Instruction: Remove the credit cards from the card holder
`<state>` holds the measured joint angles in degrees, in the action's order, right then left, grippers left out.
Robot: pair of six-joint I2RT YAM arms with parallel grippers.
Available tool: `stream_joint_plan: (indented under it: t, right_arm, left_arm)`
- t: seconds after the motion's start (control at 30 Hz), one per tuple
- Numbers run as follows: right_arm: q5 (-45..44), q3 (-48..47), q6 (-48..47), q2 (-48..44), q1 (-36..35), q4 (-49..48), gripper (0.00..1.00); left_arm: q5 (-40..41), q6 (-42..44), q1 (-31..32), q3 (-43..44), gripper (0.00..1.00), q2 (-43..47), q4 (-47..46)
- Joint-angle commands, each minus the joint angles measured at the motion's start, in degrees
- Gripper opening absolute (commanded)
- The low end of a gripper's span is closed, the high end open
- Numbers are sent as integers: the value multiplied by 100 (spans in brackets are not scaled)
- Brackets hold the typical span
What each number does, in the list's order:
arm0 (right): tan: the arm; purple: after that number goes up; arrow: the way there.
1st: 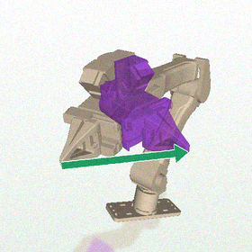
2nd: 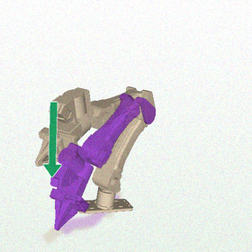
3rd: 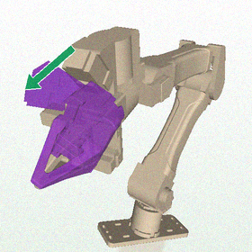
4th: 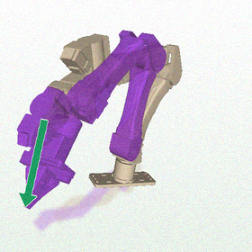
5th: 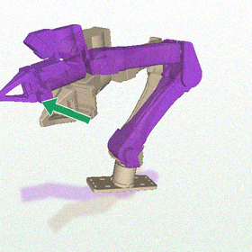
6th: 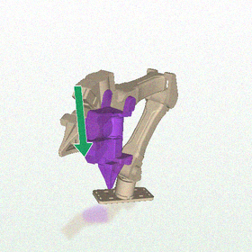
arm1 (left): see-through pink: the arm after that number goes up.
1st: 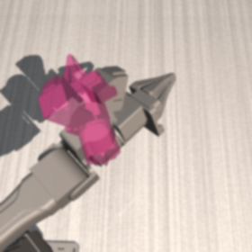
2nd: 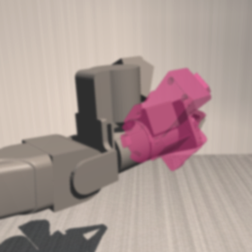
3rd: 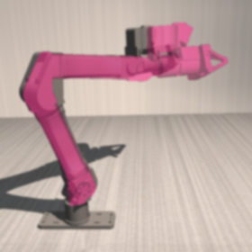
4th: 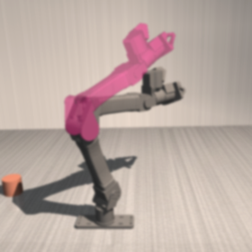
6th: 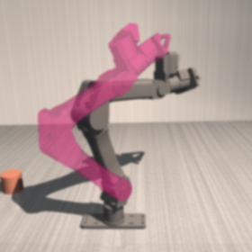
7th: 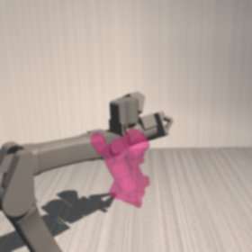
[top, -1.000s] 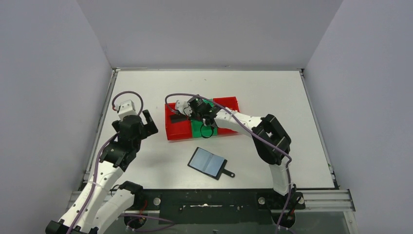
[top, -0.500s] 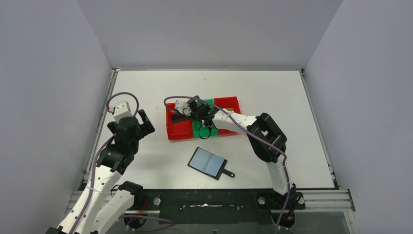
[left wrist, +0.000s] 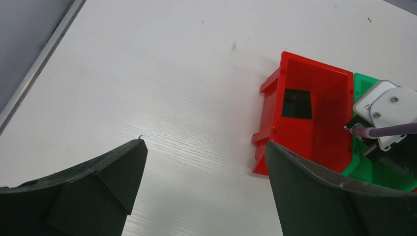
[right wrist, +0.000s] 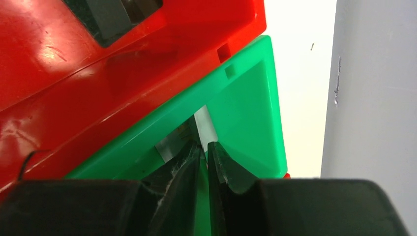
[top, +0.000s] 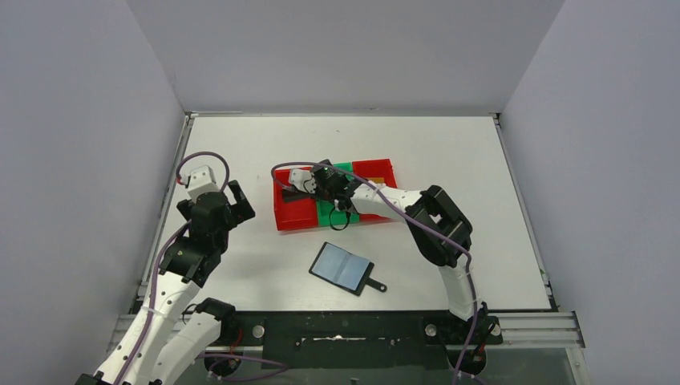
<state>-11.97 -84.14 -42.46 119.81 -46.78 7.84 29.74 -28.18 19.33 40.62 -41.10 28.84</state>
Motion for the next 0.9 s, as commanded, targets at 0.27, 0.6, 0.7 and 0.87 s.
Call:
stream_joint_plan:
  t: [0.27, 0.6, 0.7, 0.87]
  right_arm:
    - [364, -138, -41, -209, 169, 353, 23]
    - [226, -277, 10, -63, 286, 333, 25]
    - [340, -326, 119, -58, 284, 439, 27]
    - [482, -331, 325, -168, 293, 472, 28]
  left_arm:
    - [-74, 99, -35, -19, 93, 65, -388]
    - [-125, 138, -35, -39, 93, 44, -423]
    - [-119, 147, -44, -41, 93, 40, -423]
    - [-150, 155, -43, -48, 93, 13, -436]
